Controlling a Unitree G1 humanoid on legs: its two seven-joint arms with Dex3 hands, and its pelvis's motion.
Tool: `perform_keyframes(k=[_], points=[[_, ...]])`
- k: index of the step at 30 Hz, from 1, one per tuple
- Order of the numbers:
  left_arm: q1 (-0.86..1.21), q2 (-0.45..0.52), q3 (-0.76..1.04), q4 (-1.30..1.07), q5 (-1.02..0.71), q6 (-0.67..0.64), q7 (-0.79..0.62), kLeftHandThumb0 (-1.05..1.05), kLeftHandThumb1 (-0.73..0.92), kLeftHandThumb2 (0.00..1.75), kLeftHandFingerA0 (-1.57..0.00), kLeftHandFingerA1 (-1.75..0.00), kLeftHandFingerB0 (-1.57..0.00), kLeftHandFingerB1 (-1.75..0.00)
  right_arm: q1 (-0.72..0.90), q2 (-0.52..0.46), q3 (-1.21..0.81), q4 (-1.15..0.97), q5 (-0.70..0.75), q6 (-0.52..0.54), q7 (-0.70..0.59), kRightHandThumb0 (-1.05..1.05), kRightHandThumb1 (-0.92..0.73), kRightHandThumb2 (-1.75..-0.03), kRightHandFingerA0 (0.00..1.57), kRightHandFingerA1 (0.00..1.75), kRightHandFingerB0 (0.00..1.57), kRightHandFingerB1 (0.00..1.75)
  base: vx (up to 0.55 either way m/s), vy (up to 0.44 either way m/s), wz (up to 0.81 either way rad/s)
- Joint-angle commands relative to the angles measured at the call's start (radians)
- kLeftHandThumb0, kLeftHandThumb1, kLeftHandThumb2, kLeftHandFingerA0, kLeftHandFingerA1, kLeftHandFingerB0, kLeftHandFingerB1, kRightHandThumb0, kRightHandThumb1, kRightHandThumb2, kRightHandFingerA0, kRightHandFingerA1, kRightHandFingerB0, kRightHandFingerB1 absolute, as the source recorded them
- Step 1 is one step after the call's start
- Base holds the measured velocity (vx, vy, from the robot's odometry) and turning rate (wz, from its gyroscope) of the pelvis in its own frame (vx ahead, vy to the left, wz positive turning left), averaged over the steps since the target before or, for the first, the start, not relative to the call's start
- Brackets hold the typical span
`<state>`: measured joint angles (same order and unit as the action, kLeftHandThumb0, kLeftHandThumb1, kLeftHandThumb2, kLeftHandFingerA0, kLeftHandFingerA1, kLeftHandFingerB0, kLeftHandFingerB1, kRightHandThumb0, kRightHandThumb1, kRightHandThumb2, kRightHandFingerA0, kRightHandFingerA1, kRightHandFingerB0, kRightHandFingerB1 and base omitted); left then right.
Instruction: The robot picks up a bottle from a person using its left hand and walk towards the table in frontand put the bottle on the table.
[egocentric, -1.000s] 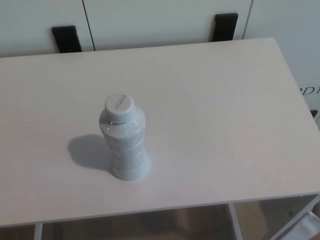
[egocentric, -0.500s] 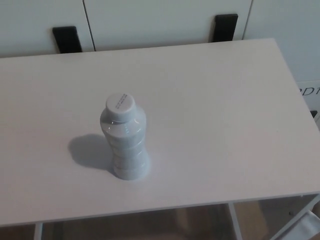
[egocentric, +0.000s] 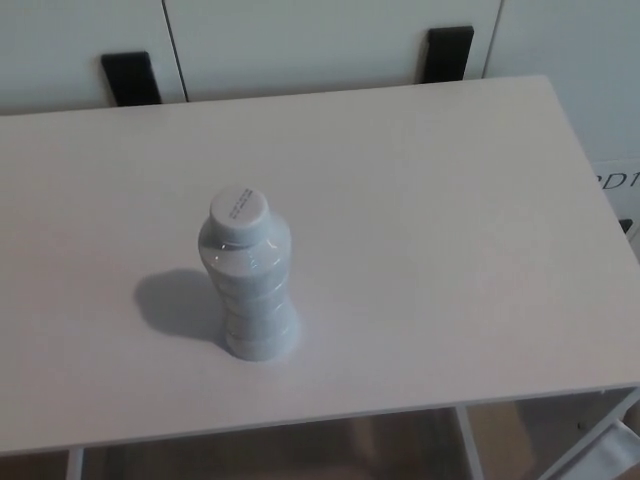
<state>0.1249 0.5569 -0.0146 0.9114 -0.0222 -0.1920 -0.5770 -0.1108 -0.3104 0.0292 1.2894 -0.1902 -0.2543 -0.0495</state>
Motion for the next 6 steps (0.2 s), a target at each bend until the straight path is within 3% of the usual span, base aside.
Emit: perform_keyframes(k=[1, 2, 6], points=[[-0.270, -0.038, -0.045, 0.215, 0.131, 0.163, 0.297, -0.51, 0.55, 0.85, -0.39, -0.51, -0.37, -0.49, -0.071, -0.041, -0.011, 0.016, -0.001, 0.055, -0.006, -0.42, -0.68, -0.59, 0.71, 0.48, 0.58, 0.40, 0.00, 0.000, 0.00], [-0.290, -0.044, -0.048, 0.244, 0.127, 0.165, 0.297, -0.40, 0.65, 0.59, -0.47, -0.40, -0.47, -0.37, -0.076, -0.043, -0.016, 0.017, 0.004, 0.055, 0.000, -0.46, -0.62, -0.62, 0.69, 0.50, 0.56, 0.42, 0.00, 0.000, 0.00], [-0.324, -0.053, -0.059, 0.295, 0.131, 0.188, 0.309, -0.40, 0.64, 0.59, -0.49, -0.41, -0.48, -0.38, -0.075, -0.043, -0.020, 0.017, 0.008, 0.044, 0.004, -0.44, -0.64, -0.62, 0.69, 0.49, 0.56, 0.42, 0.00, 0.000, 0.00]])
